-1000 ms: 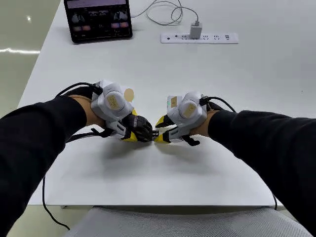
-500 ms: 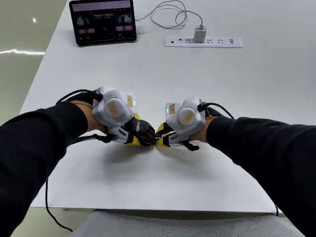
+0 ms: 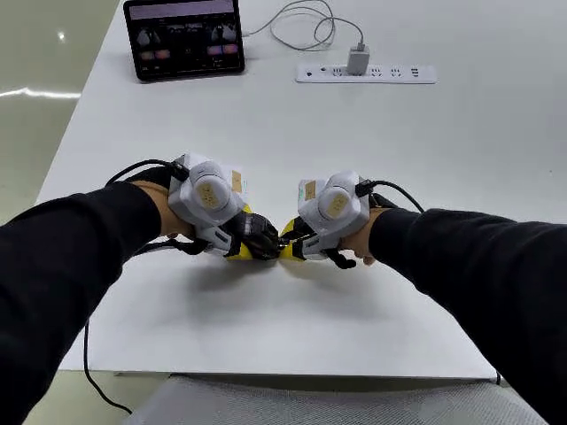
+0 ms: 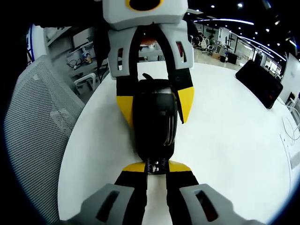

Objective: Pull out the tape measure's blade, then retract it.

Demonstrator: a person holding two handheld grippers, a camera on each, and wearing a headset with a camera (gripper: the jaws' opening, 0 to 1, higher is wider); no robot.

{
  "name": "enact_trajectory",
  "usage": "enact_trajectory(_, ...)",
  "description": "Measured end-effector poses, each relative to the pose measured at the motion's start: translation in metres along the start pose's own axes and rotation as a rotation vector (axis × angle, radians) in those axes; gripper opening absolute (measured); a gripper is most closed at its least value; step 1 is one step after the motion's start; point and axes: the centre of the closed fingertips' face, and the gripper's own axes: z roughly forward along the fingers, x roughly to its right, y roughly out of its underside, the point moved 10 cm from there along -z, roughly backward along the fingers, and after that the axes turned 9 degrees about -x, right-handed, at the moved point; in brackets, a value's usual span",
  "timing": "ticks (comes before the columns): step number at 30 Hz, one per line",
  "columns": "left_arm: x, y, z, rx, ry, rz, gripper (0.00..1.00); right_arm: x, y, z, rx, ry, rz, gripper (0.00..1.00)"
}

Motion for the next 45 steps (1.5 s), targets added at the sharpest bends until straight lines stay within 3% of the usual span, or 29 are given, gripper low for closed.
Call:
enact_trajectory(15, 0.004, 0.001, -0.001, 0.026, -0.014, -0.008, 0.34, 0.001, 0.002, -0.001, 0.007, 0.005, 0.011, 0.10)
enact_trajectory(21, 0.004, 0.000, -0.002, 0.010, -0.010, -0.002, 0.34, 0.000, 0.003, -0.001, 0.006, 0.006, 0.011, 0.09)
enact_trajectory(25, 0.006, 0.001, -0.002, 0.017, -0.007, 0.033, 0.34, -0.002, 0.006, -0.003, 0.014, -0.013, 0.032, 0.09)
enact_trajectory(45, 0.005, 0.002, -0.003, 0.027, -0.009, 0.006, 0.34, -0.001, 0.016, -0.009, 0.005, 0.004, 0.038, 0.09)
